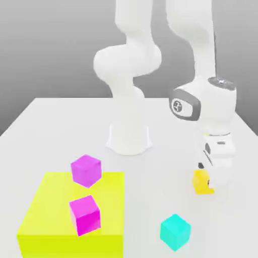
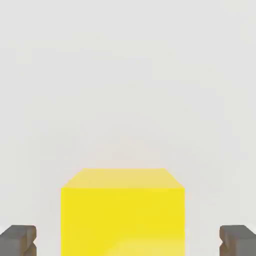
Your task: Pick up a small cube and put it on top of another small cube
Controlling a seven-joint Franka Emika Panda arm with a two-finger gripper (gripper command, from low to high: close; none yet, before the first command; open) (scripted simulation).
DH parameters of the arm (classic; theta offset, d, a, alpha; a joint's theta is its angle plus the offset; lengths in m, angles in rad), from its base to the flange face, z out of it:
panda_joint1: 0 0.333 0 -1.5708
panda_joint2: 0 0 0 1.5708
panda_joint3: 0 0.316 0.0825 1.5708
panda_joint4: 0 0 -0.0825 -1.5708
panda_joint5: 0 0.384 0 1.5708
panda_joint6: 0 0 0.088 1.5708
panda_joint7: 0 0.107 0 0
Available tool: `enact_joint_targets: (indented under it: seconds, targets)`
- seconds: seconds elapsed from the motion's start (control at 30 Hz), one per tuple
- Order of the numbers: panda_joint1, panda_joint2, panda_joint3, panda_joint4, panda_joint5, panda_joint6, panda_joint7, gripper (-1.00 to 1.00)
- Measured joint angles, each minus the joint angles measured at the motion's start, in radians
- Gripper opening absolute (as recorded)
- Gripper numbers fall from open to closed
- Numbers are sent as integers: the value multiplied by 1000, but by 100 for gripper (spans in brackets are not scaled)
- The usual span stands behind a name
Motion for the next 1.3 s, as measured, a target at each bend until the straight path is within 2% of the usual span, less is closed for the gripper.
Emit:
enact_joint_targets:
  seconds: [0.23,0.5,0.63,1.0,1.07,1.17,1.2,1.3]
  targets:
    - [0,-1,-1,0,-3,-2,3,-100]
    - [-23,-266,37,-42,91,-225,-81,-100]
    - [-147,-404,-74,-15,44,-383,-215,-100]
    - [-555,-757,-422,83,-169,-821,-612,-100]
    - [-583,-742,-456,75,-183,-798,-644,-100]
    - [-586,-664,-485,42,-185,-688,-662,-100]
    - [-585,-635,-494,30,-185,-647,-665,100]
    - [-585,-635,-494,30,-185,-647,-665,100]
